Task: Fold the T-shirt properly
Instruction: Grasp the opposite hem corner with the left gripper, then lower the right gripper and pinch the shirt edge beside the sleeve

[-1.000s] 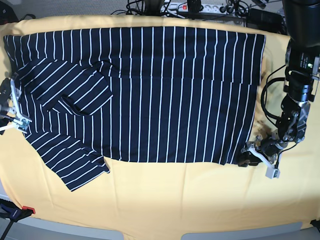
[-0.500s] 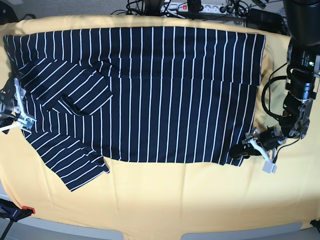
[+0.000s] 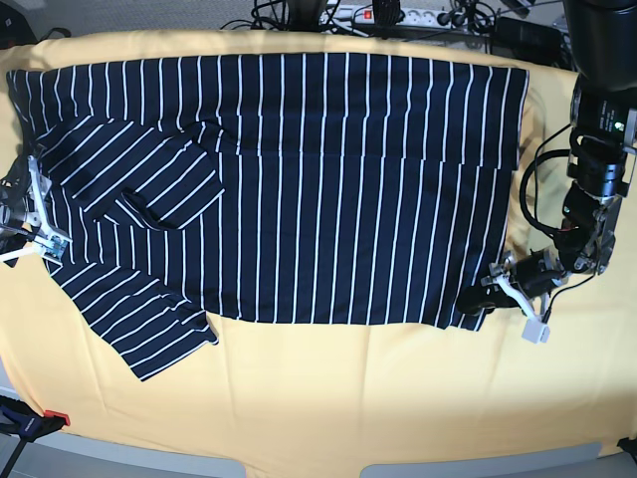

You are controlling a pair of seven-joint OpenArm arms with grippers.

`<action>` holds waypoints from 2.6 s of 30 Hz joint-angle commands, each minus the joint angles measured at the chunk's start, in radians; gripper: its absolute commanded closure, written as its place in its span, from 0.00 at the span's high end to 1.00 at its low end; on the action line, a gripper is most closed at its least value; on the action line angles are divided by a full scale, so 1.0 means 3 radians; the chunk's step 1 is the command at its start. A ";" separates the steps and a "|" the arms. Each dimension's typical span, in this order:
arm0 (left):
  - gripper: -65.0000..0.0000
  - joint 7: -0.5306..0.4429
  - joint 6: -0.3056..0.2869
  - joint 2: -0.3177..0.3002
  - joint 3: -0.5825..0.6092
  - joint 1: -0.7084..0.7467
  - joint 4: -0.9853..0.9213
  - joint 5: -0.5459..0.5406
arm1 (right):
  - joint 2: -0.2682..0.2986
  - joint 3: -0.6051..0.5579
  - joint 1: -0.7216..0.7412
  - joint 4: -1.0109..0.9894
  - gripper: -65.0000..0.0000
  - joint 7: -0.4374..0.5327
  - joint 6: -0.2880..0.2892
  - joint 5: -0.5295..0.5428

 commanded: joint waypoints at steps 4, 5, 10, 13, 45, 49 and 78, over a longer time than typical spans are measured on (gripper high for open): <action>0.37 -0.0168 -0.0002 0.0047 0.0015 -0.0095 0.0009 0.0415 | 0.0086 0.0045 0.0055 0.0015 0.54 0.0011 -0.0023 -0.0042; 0.37 -0.0197 -0.0002 0.0069 0.0015 -0.0113 0.0009 0.0460 | 0.0086 0.0045 0.0055 0.0015 0.54 0.0011 -0.0023 -0.0042; 0.37 -0.0381 -0.0002 0.0193 0.0015 -0.0150 0.0009 0.0759 | 0.0086 0.0045 0.0055 0.0015 0.54 0.0013 -0.0022 -0.0043; 0.37 -0.0417 0.0137 0.0247 0.0015 -0.0148 0.0009 0.0881 | 0.0086 0.0045 0.0055 0.0015 0.54 0.0011 -0.0022 -0.0042; 0.00 -0.0317 0.0734 -0.0090 0.0015 -0.0231 0.0009 0.0727 | -0.1150 0.0046 0.0366 -0.0950 0.61 0.0772 -0.0740 -0.1294; 0.00 -0.0315 0.0734 -0.0093 0.0015 -0.0230 0.0009 0.0729 | -0.1521 0.0075 0.0879 -0.1837 0.61 0.0797 -0.0580 -0.1024; 0.00 -0.0313 0.0732 -0.0094 0.0015 -0.0148 0.0009 0.0629 | -0.2181 0.1804 0.1696 -0.4664 0.61 0.1343 -0.0206 -0.0748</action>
